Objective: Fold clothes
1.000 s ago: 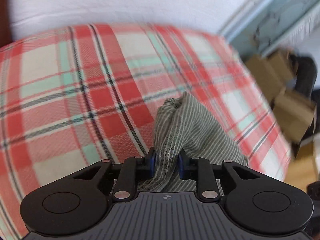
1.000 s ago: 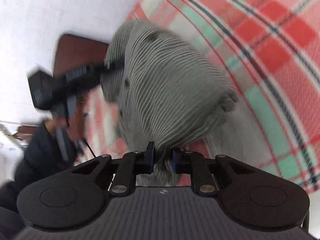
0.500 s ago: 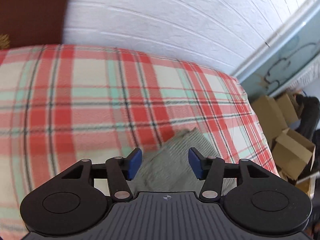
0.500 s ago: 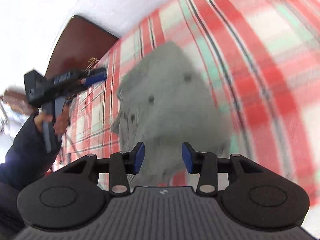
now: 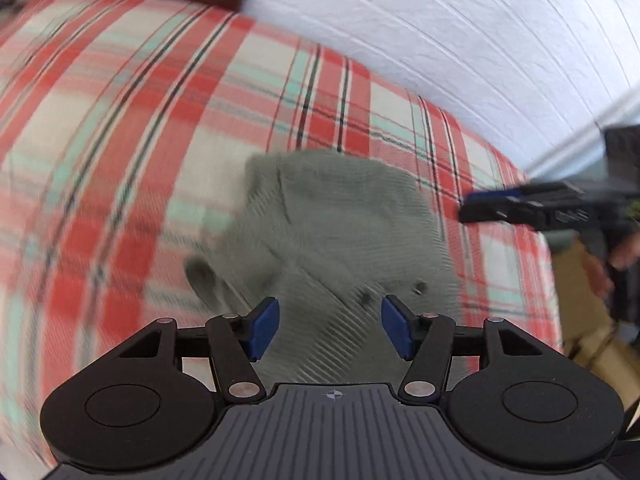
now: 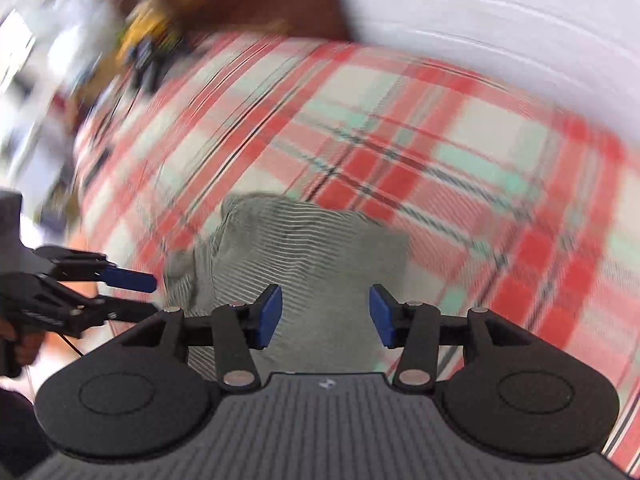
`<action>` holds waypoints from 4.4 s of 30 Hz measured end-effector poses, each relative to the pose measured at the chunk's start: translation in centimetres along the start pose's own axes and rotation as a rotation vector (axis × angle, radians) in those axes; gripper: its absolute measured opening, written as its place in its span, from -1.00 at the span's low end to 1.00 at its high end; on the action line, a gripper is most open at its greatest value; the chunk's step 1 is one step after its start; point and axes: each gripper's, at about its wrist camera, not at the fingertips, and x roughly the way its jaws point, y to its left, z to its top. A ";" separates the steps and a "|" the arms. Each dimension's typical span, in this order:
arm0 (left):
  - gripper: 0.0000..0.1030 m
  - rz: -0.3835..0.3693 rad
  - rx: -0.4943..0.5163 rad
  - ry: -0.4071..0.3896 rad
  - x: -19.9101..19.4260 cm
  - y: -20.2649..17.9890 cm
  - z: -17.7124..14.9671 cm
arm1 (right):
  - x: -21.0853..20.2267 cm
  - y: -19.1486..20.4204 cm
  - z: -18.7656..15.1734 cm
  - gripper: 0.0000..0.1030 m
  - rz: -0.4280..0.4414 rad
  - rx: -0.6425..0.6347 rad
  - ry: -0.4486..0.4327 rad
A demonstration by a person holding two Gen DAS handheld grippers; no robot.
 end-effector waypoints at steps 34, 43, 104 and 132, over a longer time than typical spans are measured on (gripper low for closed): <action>0.53 0.168 -0.705 0.071 4.8 -1.2 -8.5 | 15.0 3.5 8.1 0.38 0.212 -0.552 0.481; -0.50 0.197 -0.668 0.044 3.8 -1.0 -7.8 | 12.6 2.4 7.8 -0.58 0.269 -0.446 0.429; -0.19 0.097 -0.212 0.099 2.4 5.9 4.5 | 3.3 -4.8 -3.5 -0.64 -0.066 0.339 -0.091; -0.41 -0.165 -0.270 0.116 6.6 6.9 2.2 | 3.8 -6.9 -10.2 -0.49 0.244 0.645 -0.006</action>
